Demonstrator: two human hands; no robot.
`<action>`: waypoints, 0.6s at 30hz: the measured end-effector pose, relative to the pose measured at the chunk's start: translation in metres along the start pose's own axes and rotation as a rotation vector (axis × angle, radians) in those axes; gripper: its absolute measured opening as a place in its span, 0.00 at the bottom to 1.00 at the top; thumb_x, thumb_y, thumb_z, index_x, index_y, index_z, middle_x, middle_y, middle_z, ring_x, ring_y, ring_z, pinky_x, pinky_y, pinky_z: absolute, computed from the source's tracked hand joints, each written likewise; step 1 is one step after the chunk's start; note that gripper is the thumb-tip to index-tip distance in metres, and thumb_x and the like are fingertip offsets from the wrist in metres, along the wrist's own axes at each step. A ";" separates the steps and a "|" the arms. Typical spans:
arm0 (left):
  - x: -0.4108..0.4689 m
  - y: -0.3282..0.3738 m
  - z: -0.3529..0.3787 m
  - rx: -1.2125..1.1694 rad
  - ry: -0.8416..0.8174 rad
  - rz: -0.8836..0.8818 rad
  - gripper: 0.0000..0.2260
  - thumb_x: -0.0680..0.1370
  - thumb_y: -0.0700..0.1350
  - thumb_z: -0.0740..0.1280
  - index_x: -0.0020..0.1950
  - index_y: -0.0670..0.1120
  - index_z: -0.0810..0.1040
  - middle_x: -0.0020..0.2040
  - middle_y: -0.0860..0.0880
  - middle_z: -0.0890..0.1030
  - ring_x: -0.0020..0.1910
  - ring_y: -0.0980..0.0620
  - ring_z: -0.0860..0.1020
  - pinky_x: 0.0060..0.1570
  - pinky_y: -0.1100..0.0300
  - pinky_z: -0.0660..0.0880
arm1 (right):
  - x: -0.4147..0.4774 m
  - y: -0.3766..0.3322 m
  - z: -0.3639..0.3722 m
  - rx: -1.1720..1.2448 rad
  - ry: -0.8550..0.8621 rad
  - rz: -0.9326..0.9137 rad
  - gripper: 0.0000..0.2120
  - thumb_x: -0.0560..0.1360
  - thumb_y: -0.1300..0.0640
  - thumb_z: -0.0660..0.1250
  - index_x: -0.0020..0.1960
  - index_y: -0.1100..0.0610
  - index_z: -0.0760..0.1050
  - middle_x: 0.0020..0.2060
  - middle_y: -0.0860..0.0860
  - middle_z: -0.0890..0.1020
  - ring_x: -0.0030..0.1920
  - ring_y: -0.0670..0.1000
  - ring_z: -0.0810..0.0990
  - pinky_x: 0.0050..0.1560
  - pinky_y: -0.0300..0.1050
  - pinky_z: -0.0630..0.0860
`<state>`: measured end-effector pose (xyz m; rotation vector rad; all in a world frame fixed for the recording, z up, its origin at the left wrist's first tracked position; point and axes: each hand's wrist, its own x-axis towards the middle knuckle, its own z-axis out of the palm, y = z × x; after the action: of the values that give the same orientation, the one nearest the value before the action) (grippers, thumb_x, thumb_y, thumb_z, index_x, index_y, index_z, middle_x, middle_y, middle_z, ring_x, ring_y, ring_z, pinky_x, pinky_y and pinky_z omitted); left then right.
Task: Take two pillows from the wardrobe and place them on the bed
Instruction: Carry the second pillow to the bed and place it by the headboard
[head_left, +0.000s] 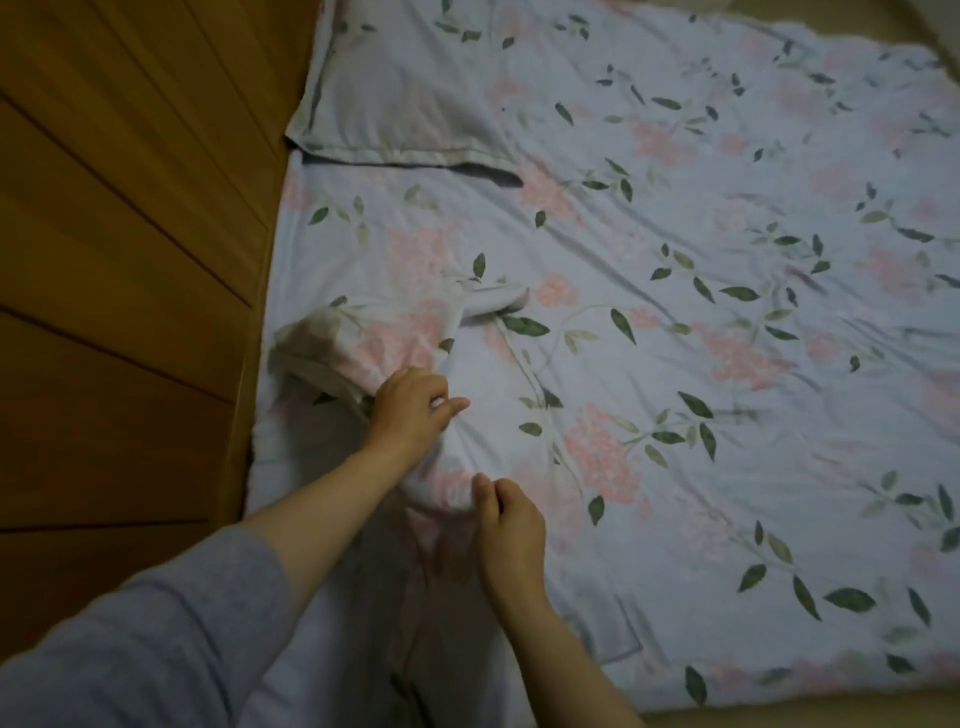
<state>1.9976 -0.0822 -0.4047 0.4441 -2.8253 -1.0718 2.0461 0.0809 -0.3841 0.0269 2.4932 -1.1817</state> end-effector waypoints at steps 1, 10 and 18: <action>-0.006 -0.014 0.010 0.011 -0.005 -0.013 0.21 0.72 0.51 0.70 0.28 0.48 0.60 0.27 0.52 0.62 0.33 0.47 0.67 0.34 0.56 0.60 | -0.002 0.011 0.014 0.017 -0.029 0.016 0.18 0.79 0.51 0.58 0.31 0.55 0.65 0.26 0.48 0.69 0.28 0.45 0.66 0.30 0.37 0.63; -0.066 -0.076 0.014 -0.066 0.106 -0.218 0.10 0.72 0.48 0.70 0.41 0.43 0.75 0.48 0.44 0.74 0.50 0.45 0.71 0.50 0.55 0.69 | -0.016 0.036 0.056 -0.013 -0.299 -0.041 0.16 0.78 0.50 0.61 0.33 0.55 0.72 0.27 0.48 0.75 0.30 0.45 0.74 0.36 0.45 0.73; -0.157 -0.086 0.005 -0.202 0.136 -0.553 0.23 0.74 0.48 0.69 0.66 0.43 0.69 0.70 0.44 0.65 0.69 0.46 0.63 0.65 0.59 0.61 | -0.004 0.049 0.029 -0.193 -0.193 -0.041 0.07 0.77 0.55 0.62 0.48 0.57 0.77 0.39 0.51 0.80 0.41 0.51 0.79 0.41 0.46 0.74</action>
<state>2.1674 -0.0932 -0.4624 1.2680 -2.4932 -1.3281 2.0675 0.0915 -0.4356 -0.1816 2.4331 -0.9076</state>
